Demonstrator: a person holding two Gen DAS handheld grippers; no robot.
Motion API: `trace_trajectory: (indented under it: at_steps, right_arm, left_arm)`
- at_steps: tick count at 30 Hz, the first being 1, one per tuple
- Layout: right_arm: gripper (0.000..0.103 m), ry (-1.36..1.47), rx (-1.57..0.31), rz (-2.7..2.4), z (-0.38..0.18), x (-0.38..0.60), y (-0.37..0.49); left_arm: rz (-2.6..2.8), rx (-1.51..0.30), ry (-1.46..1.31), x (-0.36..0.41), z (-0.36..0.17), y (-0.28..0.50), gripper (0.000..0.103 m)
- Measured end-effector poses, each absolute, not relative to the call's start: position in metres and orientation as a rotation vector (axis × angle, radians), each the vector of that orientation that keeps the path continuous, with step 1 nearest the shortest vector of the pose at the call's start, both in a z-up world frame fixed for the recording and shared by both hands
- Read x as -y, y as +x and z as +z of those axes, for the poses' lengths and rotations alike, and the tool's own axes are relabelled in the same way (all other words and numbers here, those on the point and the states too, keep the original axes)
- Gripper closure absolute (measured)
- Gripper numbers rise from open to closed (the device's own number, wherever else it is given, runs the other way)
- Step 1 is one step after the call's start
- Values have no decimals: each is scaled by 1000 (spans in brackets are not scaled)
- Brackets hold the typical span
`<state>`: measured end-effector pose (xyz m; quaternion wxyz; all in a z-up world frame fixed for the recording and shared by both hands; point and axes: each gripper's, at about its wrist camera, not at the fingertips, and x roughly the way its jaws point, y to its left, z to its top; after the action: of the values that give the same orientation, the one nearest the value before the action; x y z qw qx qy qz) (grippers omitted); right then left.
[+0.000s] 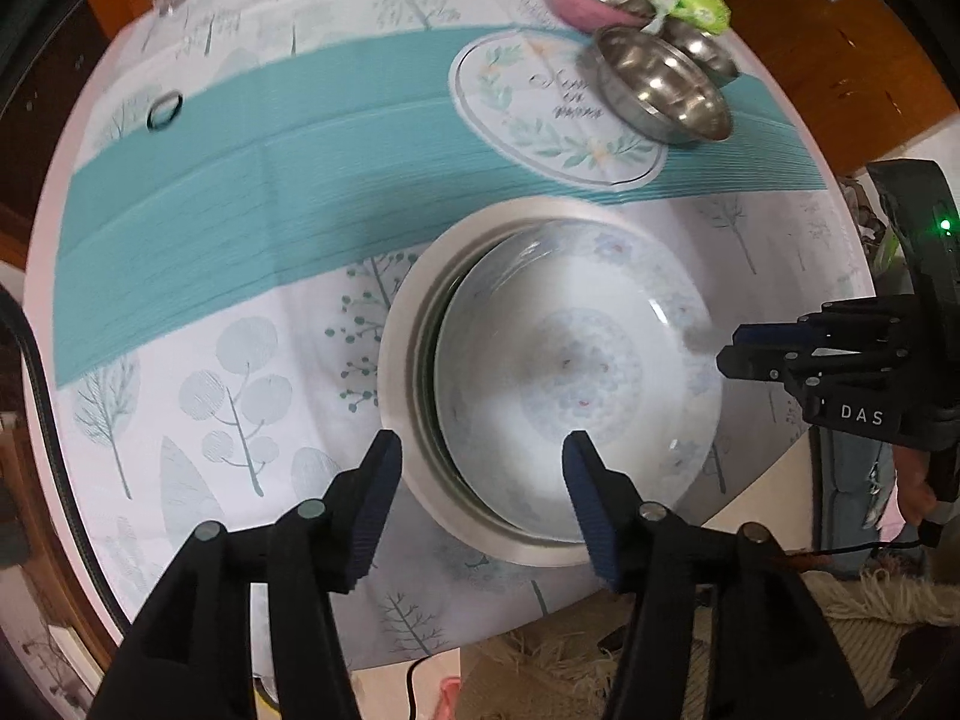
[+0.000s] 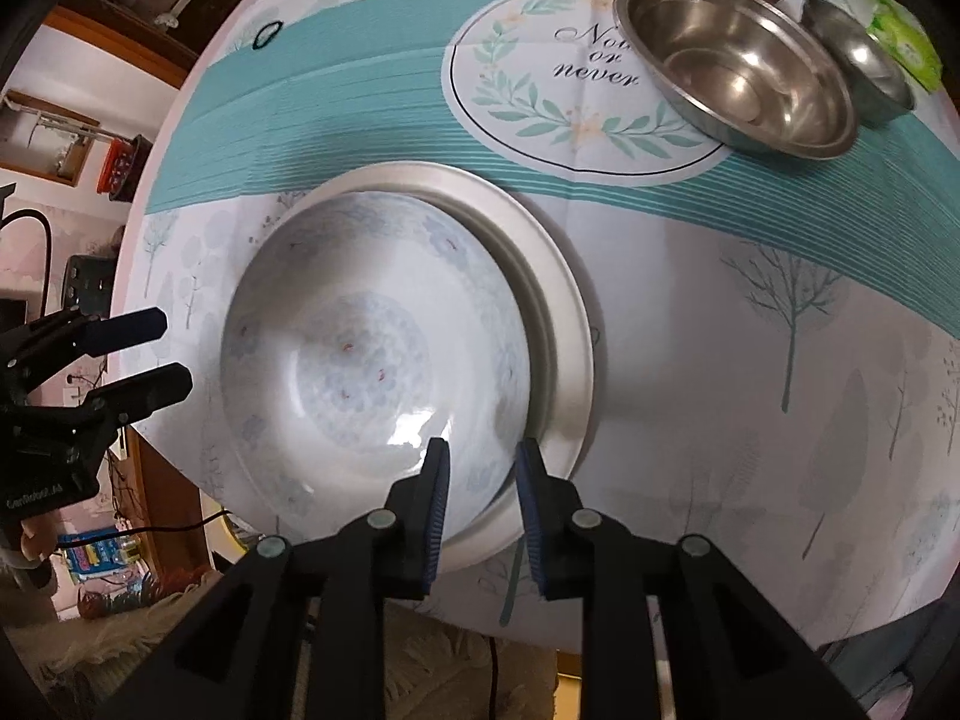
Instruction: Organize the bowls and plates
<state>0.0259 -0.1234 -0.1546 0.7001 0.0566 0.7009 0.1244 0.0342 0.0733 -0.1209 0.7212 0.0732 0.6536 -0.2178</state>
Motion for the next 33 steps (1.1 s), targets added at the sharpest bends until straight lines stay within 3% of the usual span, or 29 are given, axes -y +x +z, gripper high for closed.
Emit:
trace_trajectory:
  at_steps: [3,13,23,25,27,33]
  right_arm:
    - [80,143,-1533,261,-144,127,15]
    - [80,130,-1325,130,-90,150,-39]
    - [80,147,-1162,59,-38,193,-61]
    - [77,154,-1132,61,-32,207,-59]
    - [68,154,-1103,62,-26,220,-57]
    - [65,106,-1055,103,-20,275,-45]
  left_arm:
    - [-493,-1392,163,-70,-106,25,40]
    - [-554,-1214,135,-49,-62,2,31]
    - [-527,-1130,47,-30,-36,-2,30]
    - [-498,-1114,53,-23,-32,-2,29]
    - [-465,-1096,60,-14,-29,-3,26]
    - [-348,-1074,10,31,-22,3,25]
